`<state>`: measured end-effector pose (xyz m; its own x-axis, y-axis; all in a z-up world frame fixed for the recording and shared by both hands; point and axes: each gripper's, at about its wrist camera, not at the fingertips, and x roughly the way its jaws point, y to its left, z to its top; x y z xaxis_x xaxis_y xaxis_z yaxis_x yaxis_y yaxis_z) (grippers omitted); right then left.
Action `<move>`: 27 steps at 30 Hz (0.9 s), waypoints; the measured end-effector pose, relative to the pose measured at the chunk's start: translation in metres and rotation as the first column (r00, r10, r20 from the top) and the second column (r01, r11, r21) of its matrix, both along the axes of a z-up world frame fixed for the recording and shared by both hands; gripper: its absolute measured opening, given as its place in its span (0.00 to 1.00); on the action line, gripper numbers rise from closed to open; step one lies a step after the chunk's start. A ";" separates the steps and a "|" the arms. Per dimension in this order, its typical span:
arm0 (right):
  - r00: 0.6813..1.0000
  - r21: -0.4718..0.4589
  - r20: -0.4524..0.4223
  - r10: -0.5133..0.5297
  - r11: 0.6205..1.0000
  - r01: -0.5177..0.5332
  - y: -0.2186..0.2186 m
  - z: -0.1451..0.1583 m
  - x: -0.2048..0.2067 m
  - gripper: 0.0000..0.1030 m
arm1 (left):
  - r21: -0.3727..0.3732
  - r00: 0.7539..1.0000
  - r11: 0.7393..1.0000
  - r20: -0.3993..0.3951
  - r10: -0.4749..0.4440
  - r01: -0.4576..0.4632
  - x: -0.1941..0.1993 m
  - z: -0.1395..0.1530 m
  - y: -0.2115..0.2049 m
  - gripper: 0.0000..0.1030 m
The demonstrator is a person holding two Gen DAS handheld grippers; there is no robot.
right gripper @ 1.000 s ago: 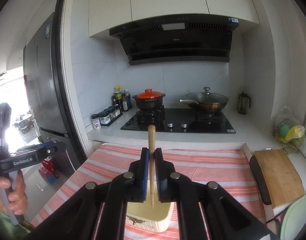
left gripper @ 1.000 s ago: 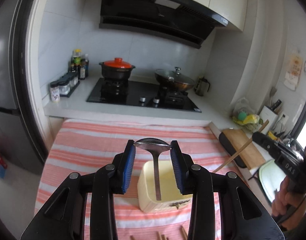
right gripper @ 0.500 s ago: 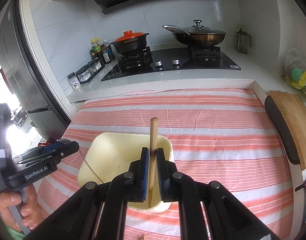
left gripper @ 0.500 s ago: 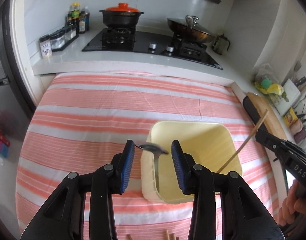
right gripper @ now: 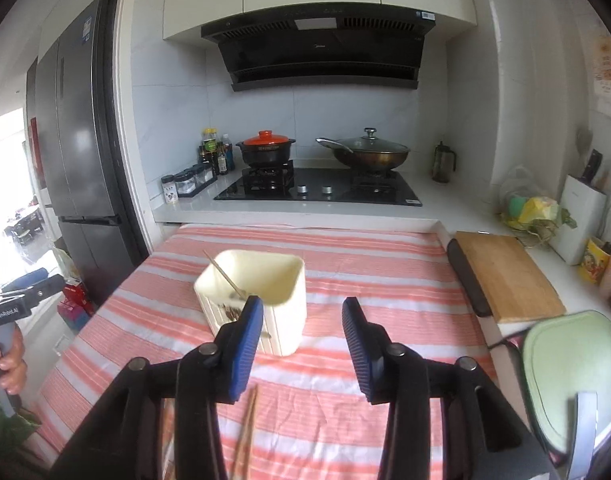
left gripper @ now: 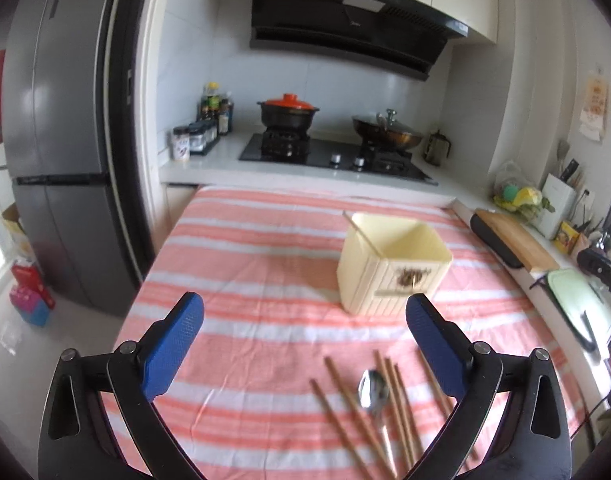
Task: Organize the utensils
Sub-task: 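Return the right gripper to the utensils and grasp another wooden chopstick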
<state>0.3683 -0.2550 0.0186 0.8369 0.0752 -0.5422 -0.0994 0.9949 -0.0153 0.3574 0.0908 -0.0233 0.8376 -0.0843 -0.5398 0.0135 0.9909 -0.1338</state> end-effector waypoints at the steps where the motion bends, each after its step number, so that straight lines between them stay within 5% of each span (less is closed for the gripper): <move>1: 1.000 -0.006 0.000 -0.019 1.000 0.019 -0.001 -0.014 -0.017 0.41 | 0.013 1.000 1.000 -0.016 0.014 -0.014 -0.016 -0.017 0.000 0.98; 7: 0.987 -0.013 -0.049 -0.152 0.988 0.152 -0.005 -0.116 -0.106 0.41 | 0.038 0.983 0.997 -0.168 0.072 -0.067 -0.081 -0.105 -0.010 0.98; 11: 0.982 -0.058 -0.125 -0.139 0.989 0.133 0.001 -0.162 -0.131 0.41 | 0.001 0.966 0.996 -0.244 0.086 -0.088 -0.092 -0.138 -0.014 0.98; 27: 0.981 -0.003 -0.192 -0.003 1.000 0.003 0.033 -0.178 -0.136 0.41 | 0.023 0.962 0.997 -0.262 0.082 -0.079 -0.098 -0.146 -0.035 0.98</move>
<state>0.2325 -0.2225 -0.1593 0.7171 0.0716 -0.6933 -0.0979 0.9952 0.0015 0.2599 0.0558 -0.1695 0.6703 -0.0144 -0.7420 -0.1004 0.9889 -0.1099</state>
